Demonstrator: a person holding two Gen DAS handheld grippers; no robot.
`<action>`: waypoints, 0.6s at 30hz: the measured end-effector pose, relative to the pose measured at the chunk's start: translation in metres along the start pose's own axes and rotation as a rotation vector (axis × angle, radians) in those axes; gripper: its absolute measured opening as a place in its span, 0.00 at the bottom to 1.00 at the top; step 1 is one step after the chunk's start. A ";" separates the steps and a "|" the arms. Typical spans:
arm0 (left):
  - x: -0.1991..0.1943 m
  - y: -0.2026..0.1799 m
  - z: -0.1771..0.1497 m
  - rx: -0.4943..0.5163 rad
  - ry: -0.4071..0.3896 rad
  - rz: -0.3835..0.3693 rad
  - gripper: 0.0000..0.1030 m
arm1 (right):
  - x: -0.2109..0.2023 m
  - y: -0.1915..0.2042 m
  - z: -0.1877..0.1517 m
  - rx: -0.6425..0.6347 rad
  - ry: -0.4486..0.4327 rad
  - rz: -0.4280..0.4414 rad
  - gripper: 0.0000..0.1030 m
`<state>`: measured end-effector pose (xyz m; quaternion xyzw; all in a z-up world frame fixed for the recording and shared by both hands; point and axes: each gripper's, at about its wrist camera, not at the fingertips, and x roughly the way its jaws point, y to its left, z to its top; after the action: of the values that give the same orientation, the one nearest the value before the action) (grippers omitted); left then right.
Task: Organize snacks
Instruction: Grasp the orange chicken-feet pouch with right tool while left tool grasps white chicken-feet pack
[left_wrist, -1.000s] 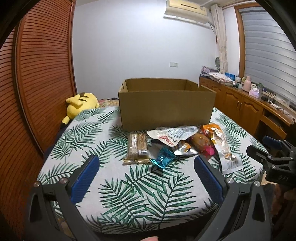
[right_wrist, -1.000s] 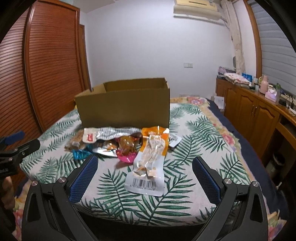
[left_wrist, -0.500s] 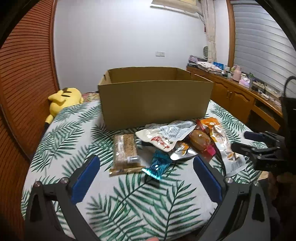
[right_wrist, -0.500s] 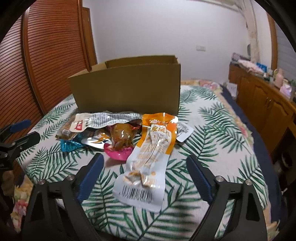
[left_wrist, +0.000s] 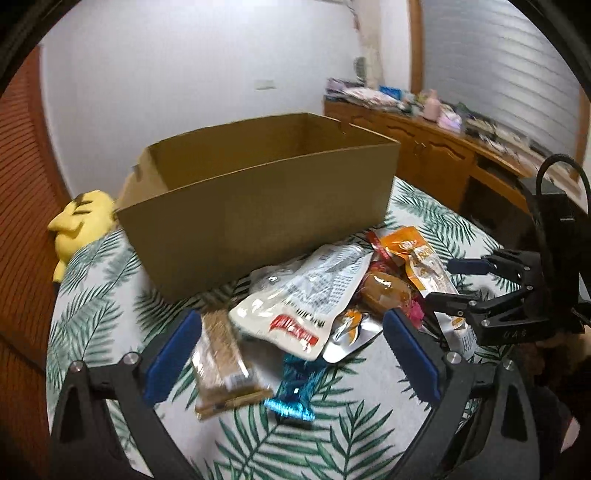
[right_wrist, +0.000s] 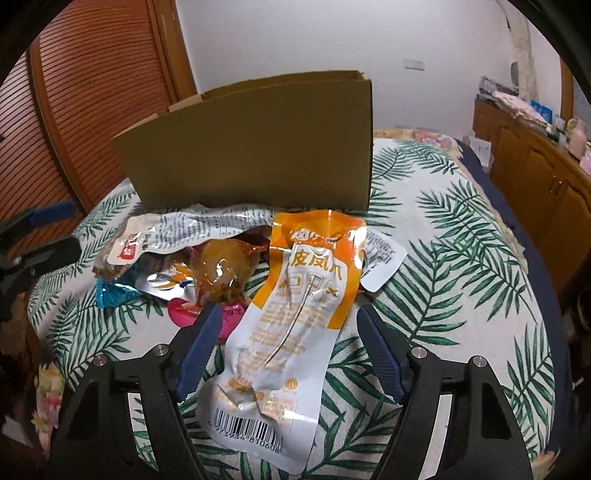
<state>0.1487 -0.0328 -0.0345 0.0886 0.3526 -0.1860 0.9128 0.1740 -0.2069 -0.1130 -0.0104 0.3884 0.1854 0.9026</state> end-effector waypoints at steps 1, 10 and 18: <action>0.005 -0.002 0.004 0.025 0.012 -0.011 0.95 | 0.002 0.000 0.001 -0.003 0.006 0.000 0.74; 0.045 -0.016 0.021 0.203 0.135 -0.072 0.90 | 0.012 -0.003 0.004 -0.011 0.027 0.002 0.74; 0.069 -0.022 0.023 0.290 0.215 -0.063 0.66 | 0.015 -0.002 0.001 -0.017 0.035 0.016 0.74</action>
<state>0.2008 -0.0787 -0.0648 0.2278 0.4203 -0.2529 0.8411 0.1852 -0.2037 -0.1233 -0.0180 0.4028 0.1958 0.8939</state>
